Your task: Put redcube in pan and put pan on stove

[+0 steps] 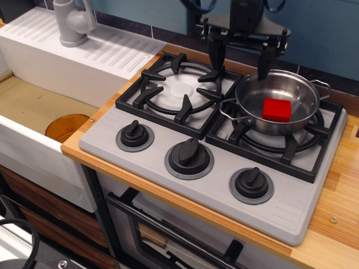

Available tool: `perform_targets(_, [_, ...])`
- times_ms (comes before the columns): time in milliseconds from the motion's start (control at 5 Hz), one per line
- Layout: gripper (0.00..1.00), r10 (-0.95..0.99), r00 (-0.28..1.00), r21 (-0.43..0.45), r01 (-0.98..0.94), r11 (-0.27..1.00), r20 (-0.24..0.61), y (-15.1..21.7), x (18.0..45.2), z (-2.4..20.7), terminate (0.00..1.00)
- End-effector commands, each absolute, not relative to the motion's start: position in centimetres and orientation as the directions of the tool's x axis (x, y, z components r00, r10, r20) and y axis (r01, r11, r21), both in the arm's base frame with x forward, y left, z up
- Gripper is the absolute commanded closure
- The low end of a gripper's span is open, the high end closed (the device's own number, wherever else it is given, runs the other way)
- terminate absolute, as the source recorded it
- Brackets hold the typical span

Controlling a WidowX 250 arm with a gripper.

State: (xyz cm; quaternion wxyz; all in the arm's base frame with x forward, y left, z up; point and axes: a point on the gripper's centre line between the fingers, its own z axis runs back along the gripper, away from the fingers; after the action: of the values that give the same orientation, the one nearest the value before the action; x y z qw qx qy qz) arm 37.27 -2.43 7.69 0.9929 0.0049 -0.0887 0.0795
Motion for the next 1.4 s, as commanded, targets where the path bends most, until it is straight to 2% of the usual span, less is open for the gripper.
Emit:
perform_targets(0, [0.0, 0.186, 0.952, -0.038, -0.182, 0.983, 0.242, -3.6, 37.4, 6.5, 0.0])
perform_targets(200, [0.0, 0.184, 0.951, -0.047, -0.178, 0.983, 0.249, -4.0, 37.0, 5.6, 0.0])
perform_targets(400, [1.0, 0.193, 0.947, -0.055, -0.185, 0.981, 0.258, -4.6, 37.0, 4.2, 0.0])
perform_targets(800, [1.0, 0.198, 0.949, -0.042, -0.193, 0.98, 0.246, -5.3, 36.3, 4.9, 0.0])
perform_targets(1200, [1.0, 0.193, 0.955, -0.009, -0.196, 0.98, 0.225, -6.6, 35.7, 7.1, 0.0])
